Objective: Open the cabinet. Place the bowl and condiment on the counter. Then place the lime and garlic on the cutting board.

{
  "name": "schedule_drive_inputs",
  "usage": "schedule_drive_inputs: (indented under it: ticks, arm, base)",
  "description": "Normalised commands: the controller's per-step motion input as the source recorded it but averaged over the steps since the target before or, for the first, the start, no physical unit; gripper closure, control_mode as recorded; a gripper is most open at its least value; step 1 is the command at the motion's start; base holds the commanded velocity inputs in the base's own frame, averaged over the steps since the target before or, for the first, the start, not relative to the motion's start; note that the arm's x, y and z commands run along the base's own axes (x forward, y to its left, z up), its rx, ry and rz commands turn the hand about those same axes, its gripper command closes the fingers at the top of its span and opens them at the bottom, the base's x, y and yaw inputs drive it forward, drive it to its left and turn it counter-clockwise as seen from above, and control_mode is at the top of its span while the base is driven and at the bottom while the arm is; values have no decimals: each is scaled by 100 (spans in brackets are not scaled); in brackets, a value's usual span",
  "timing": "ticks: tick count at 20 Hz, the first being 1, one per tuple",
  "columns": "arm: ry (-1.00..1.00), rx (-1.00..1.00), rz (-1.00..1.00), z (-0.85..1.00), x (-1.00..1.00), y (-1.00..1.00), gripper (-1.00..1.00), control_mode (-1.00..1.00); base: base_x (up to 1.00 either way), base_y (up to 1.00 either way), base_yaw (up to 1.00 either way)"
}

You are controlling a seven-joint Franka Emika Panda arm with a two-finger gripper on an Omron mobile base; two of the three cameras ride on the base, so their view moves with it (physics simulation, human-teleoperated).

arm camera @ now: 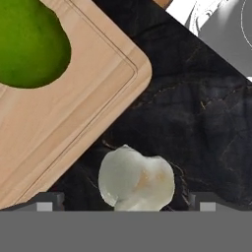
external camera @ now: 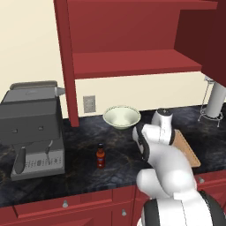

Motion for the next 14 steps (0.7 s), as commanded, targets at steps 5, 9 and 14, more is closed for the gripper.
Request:
schedule_drive_inputs:
  ticks: [5,9,14]
  arm:
    - [2,3,-6,-41,-17,0,-100,-100]
    - [6,1,-4,-37,-5,3,-100,-100]
    - [5,0,0,-38,0,16,-100,-100]
  base:
    - [0,0,0]
    - [0,0,0]
    - [0,0,0]
